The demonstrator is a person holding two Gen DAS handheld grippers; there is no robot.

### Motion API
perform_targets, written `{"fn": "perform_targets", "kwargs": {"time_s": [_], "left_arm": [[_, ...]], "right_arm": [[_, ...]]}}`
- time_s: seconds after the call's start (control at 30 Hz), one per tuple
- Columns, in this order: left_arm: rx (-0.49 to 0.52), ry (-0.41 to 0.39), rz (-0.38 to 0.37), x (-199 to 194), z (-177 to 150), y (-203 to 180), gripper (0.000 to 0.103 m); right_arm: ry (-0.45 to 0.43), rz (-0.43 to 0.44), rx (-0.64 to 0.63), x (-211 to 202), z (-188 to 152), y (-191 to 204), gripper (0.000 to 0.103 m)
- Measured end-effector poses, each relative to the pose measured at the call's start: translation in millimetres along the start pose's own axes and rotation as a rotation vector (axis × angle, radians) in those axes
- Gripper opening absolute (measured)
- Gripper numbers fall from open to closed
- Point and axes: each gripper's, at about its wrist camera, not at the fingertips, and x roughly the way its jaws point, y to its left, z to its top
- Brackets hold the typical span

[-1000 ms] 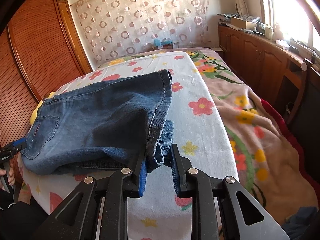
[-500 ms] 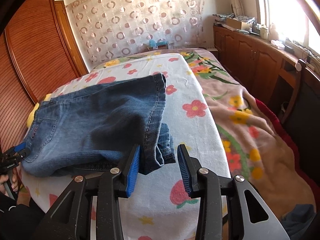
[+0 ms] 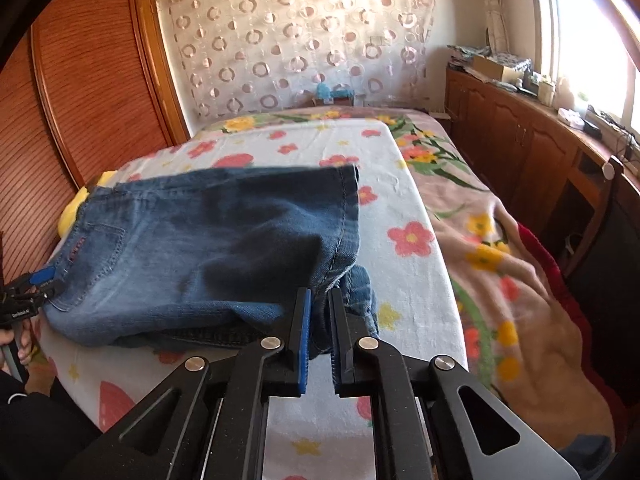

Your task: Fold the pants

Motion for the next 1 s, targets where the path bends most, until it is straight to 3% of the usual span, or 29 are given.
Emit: {"fn": "perform_targets", "kwargs": {"time_s": [0.23,0.6,0.7,0.9,0.93,1.0], "left_arm": [[-0.058,-0.002,-0.048,-8.2,5.0,4.3,0.082],[-0.054,-0.065,-0.039,-36.5,12.6,9.9,0.082],[-0.06,-0.073,-0.039,-40.4,13.5,13.0,0.082],[-0.064,-0.075,-0.042,-41.1,13.4,15.0,0.082],[-0.066,-0.073,-0.044,-40.9,13.1,15.5,0.082],[-0.068,-0.071,-0.051,-40.6,12.1,14.6,0.082]], "right_arm": [[-0.079,0.089,-0.052,-17.9,25.0,20.1,0.003],[-0.165,0.273,-0.231,-29.5,69.5,100.4,0.001],[-0.174,0.265,-0.276,-26.2,77.0,115.9,0.001],[-0.148,0.191,-0.213,-9.3,72.6,97.8,0.001],[-0.14,0.156,-0.197,-6.7,68.7,88.5,0.004],[-0.125,0.089,-0.173,-2.7,60.6,77.4,0.027]]}}
